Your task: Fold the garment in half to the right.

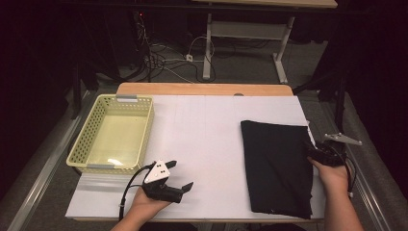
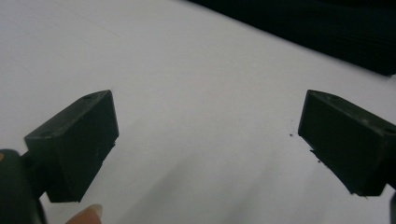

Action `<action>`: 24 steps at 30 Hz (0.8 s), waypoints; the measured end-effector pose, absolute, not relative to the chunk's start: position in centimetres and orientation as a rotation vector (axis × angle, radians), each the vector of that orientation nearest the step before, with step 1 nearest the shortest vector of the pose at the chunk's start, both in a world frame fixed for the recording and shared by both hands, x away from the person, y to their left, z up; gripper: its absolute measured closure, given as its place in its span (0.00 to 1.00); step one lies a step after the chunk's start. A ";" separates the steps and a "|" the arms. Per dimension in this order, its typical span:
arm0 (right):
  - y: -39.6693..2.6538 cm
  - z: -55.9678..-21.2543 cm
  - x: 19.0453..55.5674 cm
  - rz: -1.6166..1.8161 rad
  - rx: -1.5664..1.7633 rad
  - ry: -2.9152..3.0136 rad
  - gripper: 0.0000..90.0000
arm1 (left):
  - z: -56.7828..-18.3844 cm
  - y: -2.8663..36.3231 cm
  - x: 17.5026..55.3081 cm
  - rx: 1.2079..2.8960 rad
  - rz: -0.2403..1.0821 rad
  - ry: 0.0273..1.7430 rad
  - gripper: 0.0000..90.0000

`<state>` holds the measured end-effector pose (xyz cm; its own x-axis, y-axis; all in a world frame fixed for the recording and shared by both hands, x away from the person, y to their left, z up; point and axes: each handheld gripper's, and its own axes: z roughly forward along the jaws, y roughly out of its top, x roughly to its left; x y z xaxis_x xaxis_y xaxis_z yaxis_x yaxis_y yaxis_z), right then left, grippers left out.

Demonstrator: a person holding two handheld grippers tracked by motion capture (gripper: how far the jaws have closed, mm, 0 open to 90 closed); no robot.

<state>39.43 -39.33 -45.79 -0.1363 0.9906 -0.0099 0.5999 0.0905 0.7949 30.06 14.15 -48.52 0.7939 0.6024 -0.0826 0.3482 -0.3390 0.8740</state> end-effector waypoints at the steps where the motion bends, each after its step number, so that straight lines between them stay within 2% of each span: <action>1: -39.4 -46.0 39.9 0.879 1.580 1.810 0.60 | -48.5 14.2 30.1 1.958 0.312 0.713 0.05; 2: -39.4 -46.0 40.2 0.883 1.583 1.826 0.67 | -48.5 14.2 30.1 1.957 0.312 0.712 0.05; 3: -39.4 -46.0 40.4 0.908 1.568 1.849 0.84 | -48.5 14.2 30.1 1.957 0.311 0.712 0.05; 4: -39.2 -45.9 40.5 0.908 1.542 1.863 0.89 | -48.5 14.2 30.1 1.956 0.311 0.711 0.05; 7: -38.7 -44.6 41.0 0.858 1.457 1.863 0.91 | -48.5 14.2 30.0 1.955 0.311 0.710 0.05; 10: -38.9 -43.0 41.3 0.867 1.427 1.787 0.91 | -48.5 14.2 30.0 1.953 0.313 0.709 0.05; 13: -39.5 -43.1 41.5 0.872 1.468 1.761 0.89 | -48.5 14.2 30.0 1.952 0.313 0.709 0.05; 14: -39.5 -43.6 41.5 0.852 1.483 1.769 0.87 | -48.5 14.2 30.0 1.952 0.313 0.709 0.05; 17: -39.9 -44.9 41.0 0.834 1.520 1.778 0.71 | -48.5 14.2 30.0 1.950 0.316 0.710 0.05; 19: -40.3 -44.8 40.1 0.879 1.527 1.769 0.66 | -48.5 14.2 30.0 1.950 0.317 0.710 0.05; 24: -40.0 -44.2 36.6 0.938 1.492 1.785 0.60 | -48.5 14.2 30.1 1.950 0.310 0.712 0.05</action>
<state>36.55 -40.01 -44.23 -0.1670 0.9858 -0.0192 0.5431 0.1082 0.8327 30.06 14.24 -48.53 0.7942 0.6014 -0.0870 0.3464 -0.3305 0.8779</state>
